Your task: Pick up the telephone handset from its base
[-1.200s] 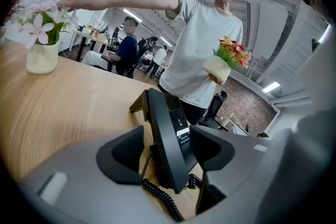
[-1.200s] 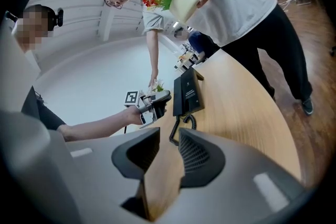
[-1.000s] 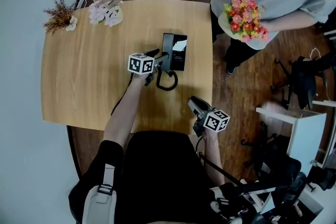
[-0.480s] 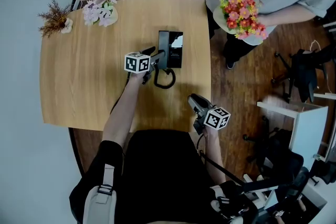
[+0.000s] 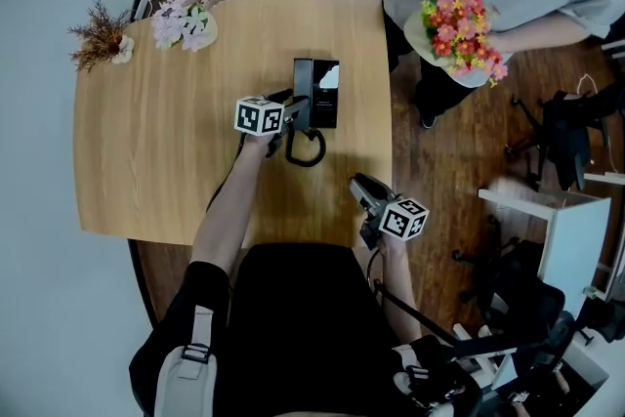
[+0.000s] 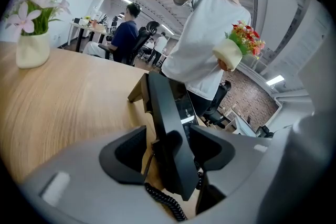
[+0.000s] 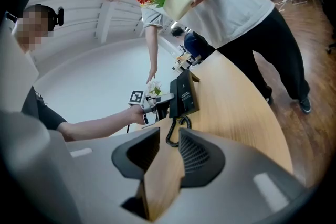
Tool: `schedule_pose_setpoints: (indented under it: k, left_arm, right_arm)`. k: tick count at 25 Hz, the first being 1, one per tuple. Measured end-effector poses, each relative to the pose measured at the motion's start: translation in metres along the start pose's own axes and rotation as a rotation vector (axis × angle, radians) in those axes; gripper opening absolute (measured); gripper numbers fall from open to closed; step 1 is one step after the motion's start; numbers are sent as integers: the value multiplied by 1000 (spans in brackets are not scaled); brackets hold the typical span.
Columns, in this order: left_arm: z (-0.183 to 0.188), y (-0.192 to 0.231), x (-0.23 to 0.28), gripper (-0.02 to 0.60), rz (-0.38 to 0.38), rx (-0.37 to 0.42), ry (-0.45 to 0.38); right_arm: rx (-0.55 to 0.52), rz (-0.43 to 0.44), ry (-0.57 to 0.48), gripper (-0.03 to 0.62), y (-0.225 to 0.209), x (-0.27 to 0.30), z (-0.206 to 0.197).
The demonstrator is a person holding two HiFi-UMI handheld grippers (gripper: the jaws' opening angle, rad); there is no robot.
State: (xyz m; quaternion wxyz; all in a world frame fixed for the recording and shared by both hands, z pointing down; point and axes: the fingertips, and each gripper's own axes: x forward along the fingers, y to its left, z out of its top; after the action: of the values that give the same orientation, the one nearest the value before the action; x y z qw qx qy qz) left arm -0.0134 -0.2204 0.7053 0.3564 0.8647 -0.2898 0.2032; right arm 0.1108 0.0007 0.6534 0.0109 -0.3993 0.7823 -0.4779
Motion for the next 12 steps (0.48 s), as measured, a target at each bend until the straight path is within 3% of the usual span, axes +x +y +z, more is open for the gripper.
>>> schedule_pose_setpoints:
  k: [6,12]
  left_arm:
    - [1,1,5,261,8,8,10]
    - [-1,-3,7,201,-7,2,12]
  right_arm:
    - [2,4,-3,104,-1,2,1]
    - [9,0,-8,104,-4,-1,0]
